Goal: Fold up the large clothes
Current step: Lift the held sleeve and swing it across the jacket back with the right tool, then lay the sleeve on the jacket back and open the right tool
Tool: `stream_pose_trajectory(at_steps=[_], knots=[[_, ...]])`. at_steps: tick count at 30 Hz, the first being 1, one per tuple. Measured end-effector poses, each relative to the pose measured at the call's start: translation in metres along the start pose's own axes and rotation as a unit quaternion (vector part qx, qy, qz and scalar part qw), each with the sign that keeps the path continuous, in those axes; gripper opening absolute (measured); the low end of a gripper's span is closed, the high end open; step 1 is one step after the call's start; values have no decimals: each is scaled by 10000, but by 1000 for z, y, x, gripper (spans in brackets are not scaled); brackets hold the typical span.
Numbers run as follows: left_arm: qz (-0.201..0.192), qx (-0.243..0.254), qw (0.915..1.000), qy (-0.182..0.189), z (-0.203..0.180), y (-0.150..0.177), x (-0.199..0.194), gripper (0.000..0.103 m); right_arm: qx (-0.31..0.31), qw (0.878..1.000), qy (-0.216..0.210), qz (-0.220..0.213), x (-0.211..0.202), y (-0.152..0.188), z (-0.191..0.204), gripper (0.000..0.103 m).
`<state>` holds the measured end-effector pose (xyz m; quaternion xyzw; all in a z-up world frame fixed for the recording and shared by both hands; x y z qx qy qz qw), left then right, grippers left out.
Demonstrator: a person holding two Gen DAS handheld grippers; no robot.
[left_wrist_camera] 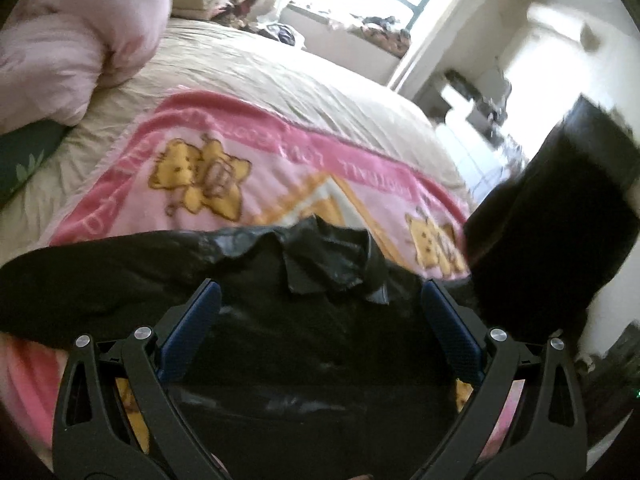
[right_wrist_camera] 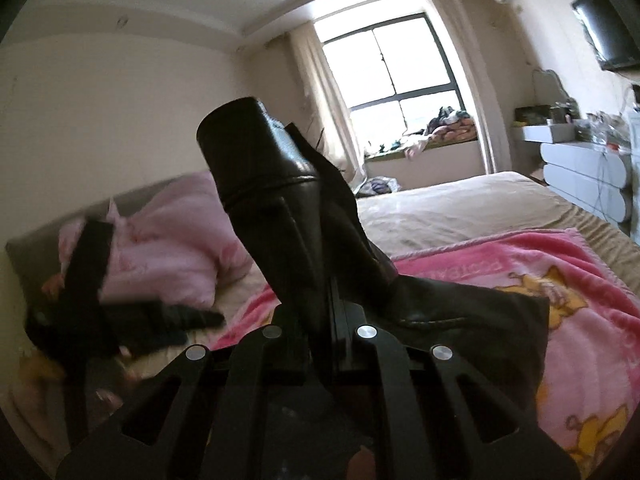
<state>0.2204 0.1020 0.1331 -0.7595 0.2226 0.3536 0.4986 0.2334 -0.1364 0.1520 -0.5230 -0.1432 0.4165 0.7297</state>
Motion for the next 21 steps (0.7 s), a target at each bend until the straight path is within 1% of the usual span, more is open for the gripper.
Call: stream_pose_trajectory(at_steps=[4,8,14,16,19,20,21], knots=[[-12,-369,9992,161,41,-6,-3,94,-108,9990,43,438,28,32,8,7],[93,-536,9982,247,68,-2,7,94,-343,9945,161,973,55,72,18,8],[632,-399,9962,449,83,27,46,94,-665,9809,497,1757,90,138,19,10],[837,-394,9934,672,83,38,59,94,-665,9761,554,1991,98,159,20,10],[982,-395,9906,867,84,48,68,94,-642,9716,487,2227,103,183,26,16],[999,-388,9904,870,85,51,71,94,-655,9697,489,2303,105,190,28,22],[1026,-373,9902,869,85,53,74,94,-663,9676,515,2383,106,196,30,30]])
Point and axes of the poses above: each gripper's, at about its wrist camera, not at the fingertips, and x roughly the way its jaws point, z to its left, y to its underside, the point moved 3 cm from there along x, roughly the way its jaws point, and after that the axes turned 14 degrees about -y, right-handed, at the moved point
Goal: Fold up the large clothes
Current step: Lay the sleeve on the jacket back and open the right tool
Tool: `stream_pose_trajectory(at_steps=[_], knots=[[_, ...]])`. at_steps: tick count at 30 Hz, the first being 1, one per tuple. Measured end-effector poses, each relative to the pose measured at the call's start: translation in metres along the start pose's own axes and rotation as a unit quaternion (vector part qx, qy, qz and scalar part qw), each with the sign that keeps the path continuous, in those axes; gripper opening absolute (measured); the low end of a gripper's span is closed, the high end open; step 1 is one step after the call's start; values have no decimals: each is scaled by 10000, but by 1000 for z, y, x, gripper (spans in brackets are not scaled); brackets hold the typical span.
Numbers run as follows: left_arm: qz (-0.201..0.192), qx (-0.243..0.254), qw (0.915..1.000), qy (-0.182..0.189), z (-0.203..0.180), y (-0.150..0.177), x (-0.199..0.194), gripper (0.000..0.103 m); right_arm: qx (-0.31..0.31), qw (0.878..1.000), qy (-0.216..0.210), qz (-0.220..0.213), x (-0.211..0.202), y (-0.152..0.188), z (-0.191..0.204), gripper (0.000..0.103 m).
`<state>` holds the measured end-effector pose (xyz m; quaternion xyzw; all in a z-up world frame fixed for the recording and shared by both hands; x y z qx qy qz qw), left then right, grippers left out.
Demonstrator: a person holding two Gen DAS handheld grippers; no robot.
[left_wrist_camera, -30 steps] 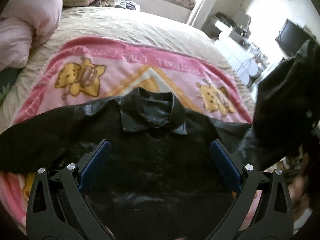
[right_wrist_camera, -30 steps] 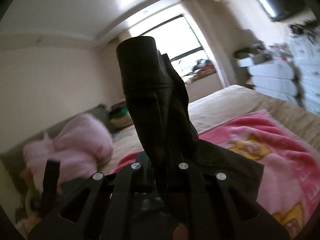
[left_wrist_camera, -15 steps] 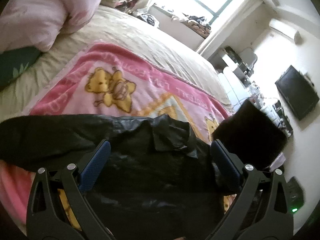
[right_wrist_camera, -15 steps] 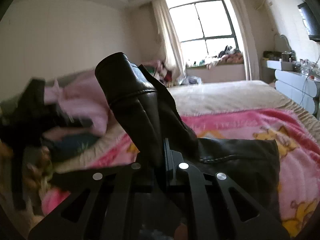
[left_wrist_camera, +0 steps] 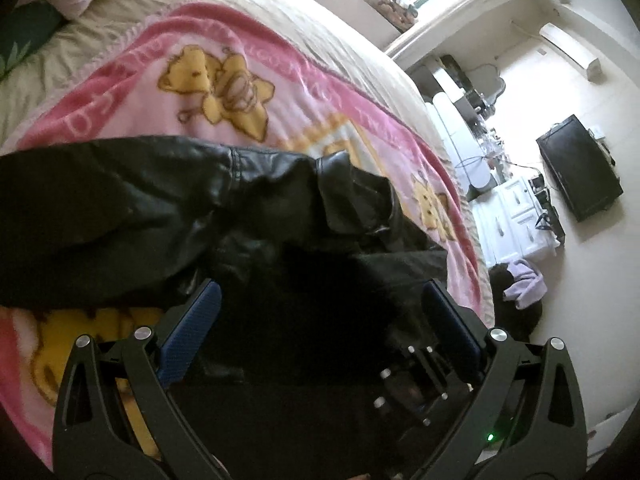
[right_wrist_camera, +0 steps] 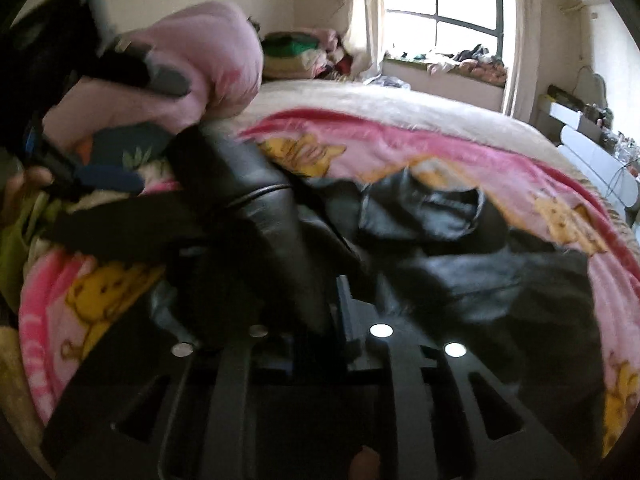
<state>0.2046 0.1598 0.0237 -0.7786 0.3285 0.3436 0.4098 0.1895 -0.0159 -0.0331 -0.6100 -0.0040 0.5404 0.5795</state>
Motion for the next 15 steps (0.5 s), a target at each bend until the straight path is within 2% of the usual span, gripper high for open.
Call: stream_pose_trajectory(at_steps=[2,5,7,9,12,15], knots=[[96,-9,9999,74,3,5,6,94,35,9999,-44,121,6,10,2,46],[220,3,9997,61,11,12,14,94,183,9989,-284,332,0,22,7,88],[296,18,9996,-7,15,17,21,94,180,9973,-658,288,-16,27,13,92],[460,16,9989,-76,20,23,32,94,158,9964,-795,253,-31,31,14,97],[670,-34,9976,-167,25,32,48,94,200,9972,-713,60,-57,32,3,97],[764,-86,9970,-84,23,40,61,94,404,9978,-516,-132,-73,29,-17,97]])
Point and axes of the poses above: each gripper's, at about its wrist camera, not at the fingertips, and x roughly the way its jaws point, z to its left, y to its underside, the point moved 3 cm from there along x, roughly the way its jaws point, and after that the axes turned 14 degrees about -y, right-handed, at the moved point
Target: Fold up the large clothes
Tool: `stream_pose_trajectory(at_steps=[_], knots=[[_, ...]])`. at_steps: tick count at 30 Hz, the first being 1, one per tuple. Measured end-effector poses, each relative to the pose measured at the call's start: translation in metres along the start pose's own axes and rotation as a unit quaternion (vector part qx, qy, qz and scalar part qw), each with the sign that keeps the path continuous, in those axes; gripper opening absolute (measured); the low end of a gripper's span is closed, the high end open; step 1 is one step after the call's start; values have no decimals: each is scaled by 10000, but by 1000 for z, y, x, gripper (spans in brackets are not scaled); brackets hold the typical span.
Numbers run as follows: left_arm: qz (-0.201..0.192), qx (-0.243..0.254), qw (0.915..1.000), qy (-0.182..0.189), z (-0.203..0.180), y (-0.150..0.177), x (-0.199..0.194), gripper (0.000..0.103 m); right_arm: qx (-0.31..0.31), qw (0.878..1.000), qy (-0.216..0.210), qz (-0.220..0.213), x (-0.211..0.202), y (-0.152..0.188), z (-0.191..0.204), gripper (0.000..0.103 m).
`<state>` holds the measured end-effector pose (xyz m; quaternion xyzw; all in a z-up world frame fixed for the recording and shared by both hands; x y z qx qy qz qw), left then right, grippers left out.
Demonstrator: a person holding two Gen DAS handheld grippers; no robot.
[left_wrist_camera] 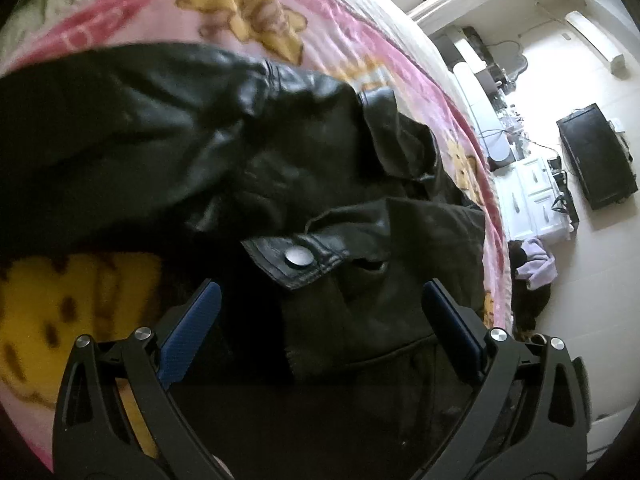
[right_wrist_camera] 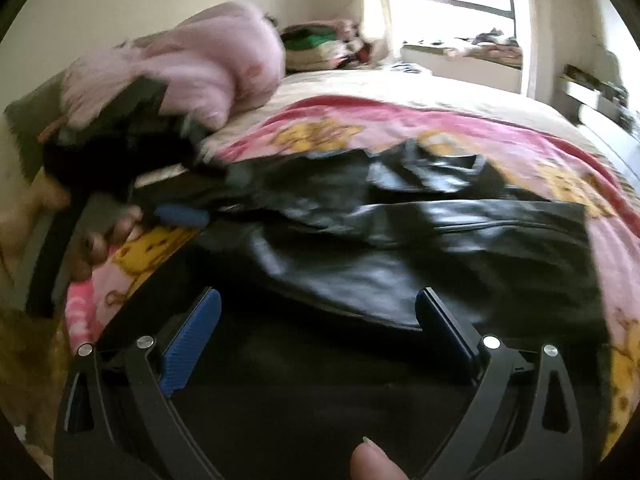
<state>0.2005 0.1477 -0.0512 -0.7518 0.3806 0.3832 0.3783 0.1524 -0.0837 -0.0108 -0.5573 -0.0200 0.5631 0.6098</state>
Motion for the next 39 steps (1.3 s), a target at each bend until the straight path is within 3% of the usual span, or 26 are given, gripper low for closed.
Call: stream_pose_trajectory(at_steps=[2,6,7,9,10,15,17,20,22,26,32,35,39], knots=[[18,-40,10000,62,-2,2,6,92,240,9993,227,-177,-15,-4,-21,97],[-11,-25,10000,-28,-9,5,15,38,705,9949,607,-398,-37,-7,-59,94],[-101,100,9998,-147,-13,5,16,34,789,9937,678,-420,-41,-7,-66,88],[-411,385,9979,-334,-20,4,11,11,1026,9895,913,-452,-53,-7,-87,80],[-538,487,9971,-241,-24,4,7,8,1123,9878,980,-453,-59,-7,-96,73],[-1320,1088,9852,-60,-55,-9,-37,4,1491,9747,1550,-612,-88,-17,-142,43],[-1653,1388,9764,56,-73,-12,-61,4,1751,9674,1652,-792,-96,-28,-165,42],[-2300,1965,9526,305,-95,-12,-90,4,1880,9608,1857,-838,-93,-41,-186,41],[-2501,2197,9429,52,-97,-16,-83,4,1887,9594,1949,-775,-84,-48,-199,39],[-1970,1812,9635,-41,-61,-32,-38,3,1945,9584,2031,-481,-54,-56,-217,35],[-1597,1691,9718,-397,-32,-31,-7,4,1849,9641,1906,-24,-6,-61,-224,33],[-1331,1577,9756,-750,-18,-29,13,4,1963,9595,2015,172,9,-55,-236,33],[-1001,1452,9805,-871,-6,-25,29,5,2235,9515,2090,308,18,-42,-260,31]])
Point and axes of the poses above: each gripper's, at about its wrist camera, not at the fingertips, and x roughly the way its jaws point, z to its left, y to its underside, the point moved 3 cm from there along x, roughly the way its jaws point, and after that the axes turned 14 degrees about -y, right-handed, at the moved point
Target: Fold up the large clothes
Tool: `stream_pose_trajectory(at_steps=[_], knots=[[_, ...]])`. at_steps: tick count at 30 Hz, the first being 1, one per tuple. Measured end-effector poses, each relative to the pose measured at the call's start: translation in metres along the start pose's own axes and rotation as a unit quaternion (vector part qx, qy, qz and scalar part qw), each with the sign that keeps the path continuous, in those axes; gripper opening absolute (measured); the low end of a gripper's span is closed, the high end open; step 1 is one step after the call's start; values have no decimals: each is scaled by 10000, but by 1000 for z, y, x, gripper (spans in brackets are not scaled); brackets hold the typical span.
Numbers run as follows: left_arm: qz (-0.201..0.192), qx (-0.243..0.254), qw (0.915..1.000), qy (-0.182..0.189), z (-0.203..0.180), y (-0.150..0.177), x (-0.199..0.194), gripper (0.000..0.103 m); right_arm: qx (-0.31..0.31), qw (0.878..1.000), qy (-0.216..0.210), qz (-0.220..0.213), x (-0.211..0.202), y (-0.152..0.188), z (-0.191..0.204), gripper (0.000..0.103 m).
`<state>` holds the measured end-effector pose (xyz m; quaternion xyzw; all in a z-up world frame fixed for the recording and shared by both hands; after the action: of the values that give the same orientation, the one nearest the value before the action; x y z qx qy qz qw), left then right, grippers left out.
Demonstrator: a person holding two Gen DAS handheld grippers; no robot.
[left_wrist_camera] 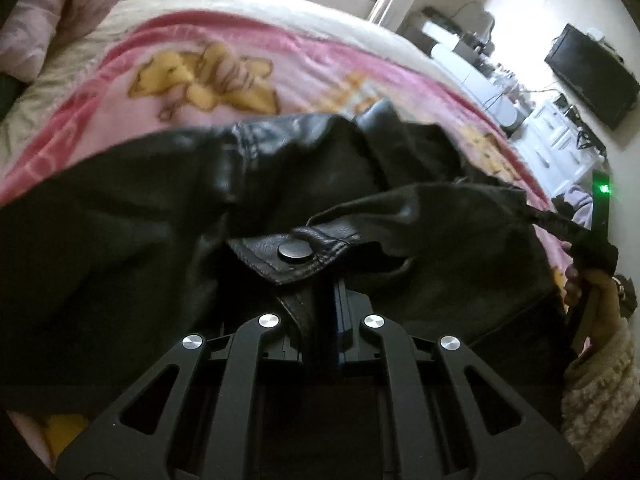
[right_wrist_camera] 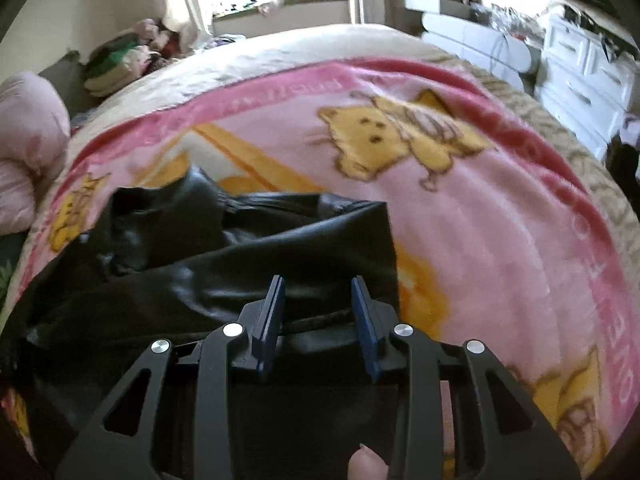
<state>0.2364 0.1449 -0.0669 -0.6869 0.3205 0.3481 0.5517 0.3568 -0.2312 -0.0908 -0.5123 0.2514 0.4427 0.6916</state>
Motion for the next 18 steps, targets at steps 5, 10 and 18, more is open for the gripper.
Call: stream_pose_trajectory(at_steps=[5,10,18], knots=[[124,-2,9999,34,0,3,11,6,114,9998,31,131,17,8,-13,31],[240,-185,9993,221,7,2,16,7,322,9994,-114,74,13,8,-16,31],[-125,-139,9996,190,4,-9,-22,30,-241,9970,-624,-383,-53,16,23,47]])
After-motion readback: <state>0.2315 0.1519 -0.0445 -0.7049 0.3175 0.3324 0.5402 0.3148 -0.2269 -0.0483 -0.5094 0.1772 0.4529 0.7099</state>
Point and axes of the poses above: each gripper's, at about its wrist camera, not at the fingertips, and x roughly the way its jaws point, z to its left, y to its underside, the point moved 3 cm from there along x, roughly the way its jaws point, and after that the axes turned 14 degrees about -y, right-handed, at the moved point
